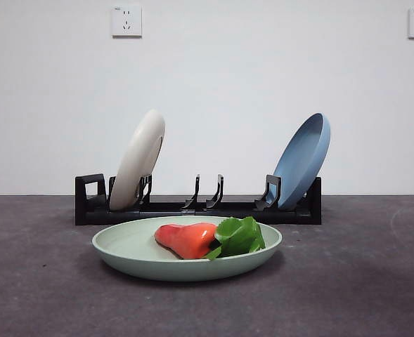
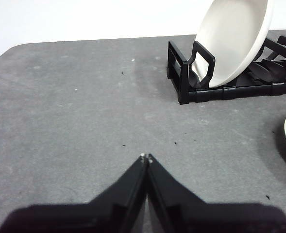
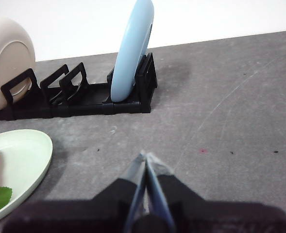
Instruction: Take the green plate from the plate rack,put the plate on the table,take the carrot from the table,put the carrot in the plate
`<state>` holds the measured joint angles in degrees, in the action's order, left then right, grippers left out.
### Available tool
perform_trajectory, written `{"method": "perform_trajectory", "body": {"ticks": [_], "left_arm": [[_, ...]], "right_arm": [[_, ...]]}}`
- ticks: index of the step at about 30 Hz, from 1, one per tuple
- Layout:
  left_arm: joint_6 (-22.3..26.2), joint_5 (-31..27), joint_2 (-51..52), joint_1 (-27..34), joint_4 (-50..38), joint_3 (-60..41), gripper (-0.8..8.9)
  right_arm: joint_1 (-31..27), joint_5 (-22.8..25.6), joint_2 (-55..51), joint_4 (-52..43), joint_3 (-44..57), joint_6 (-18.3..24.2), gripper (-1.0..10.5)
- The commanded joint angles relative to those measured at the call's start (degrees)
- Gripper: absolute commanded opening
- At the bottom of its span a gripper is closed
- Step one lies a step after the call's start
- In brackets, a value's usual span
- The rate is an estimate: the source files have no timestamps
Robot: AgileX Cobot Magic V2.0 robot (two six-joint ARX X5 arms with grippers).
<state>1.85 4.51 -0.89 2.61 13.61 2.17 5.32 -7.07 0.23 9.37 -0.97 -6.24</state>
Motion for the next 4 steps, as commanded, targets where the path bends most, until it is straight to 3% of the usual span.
{"method": "perform_trajectory", "body": {"ticks": [1,4], "left_arm": [[-0.4,0.1,0.2,0.2,-0.5,-0.9,-0.02],[-0.4,0.1,0.2,0.2,-0.5,-0.9,-0.02]], "right_arm": [[0.0,0.0,-0.2,0.5,0.6,-0.5,0.0],[0.0,0.0,-0.2,0.5,0.6,-0.5,0.0]]}}
